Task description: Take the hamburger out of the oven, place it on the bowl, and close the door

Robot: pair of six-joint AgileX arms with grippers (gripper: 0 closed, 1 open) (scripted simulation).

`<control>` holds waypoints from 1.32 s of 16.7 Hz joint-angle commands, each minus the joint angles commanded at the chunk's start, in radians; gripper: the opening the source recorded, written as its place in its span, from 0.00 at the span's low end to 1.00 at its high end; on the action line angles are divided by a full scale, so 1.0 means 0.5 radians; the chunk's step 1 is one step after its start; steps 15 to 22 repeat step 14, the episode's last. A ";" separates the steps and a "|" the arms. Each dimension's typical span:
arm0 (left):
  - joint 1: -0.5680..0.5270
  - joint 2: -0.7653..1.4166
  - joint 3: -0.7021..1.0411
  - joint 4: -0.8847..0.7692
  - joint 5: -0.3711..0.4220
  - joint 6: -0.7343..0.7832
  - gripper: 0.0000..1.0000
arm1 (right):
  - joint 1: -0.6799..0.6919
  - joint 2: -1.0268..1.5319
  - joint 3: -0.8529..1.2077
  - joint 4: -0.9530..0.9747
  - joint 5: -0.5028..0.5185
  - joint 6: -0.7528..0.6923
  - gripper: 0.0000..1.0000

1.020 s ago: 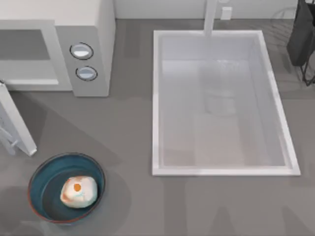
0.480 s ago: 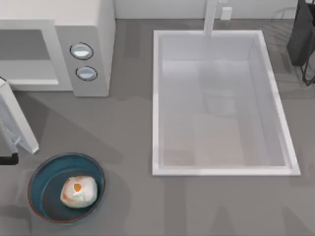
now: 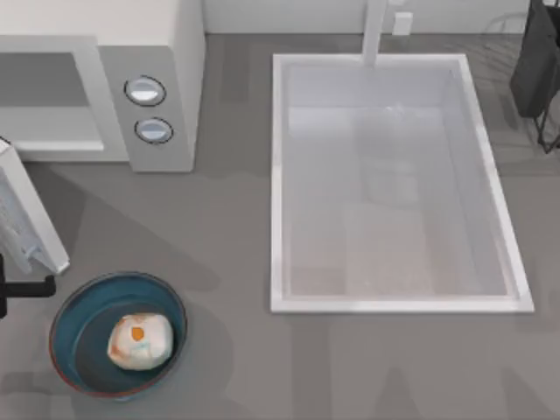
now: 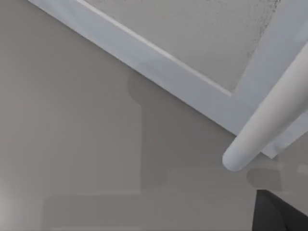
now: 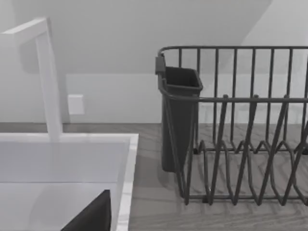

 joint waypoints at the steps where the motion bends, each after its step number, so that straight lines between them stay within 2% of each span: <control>1: -0.001 0.005 0.004 0.003 0.000 0.000 0.00 | 0.000 0.000 0.000 0.000 0.000 0.000 1.00; 4: -0.013 0.149 0.106 0.070 -0.007 -0.007 0.00 | 0.000 0.000 0.000 0.000 0.000 0.000 1.00; 12: -0.075 0.962 0.560 0.387 -0.045 -0.040 0.00 | 0.000 0.000 0.000 0.000 0.000 0.000 1.00; 22: -0.080 1.015 0.602 0.416 -0.048 -0.043 0.00 | 0.000 0.000 0.000 0.000 0.000 0.000 1.00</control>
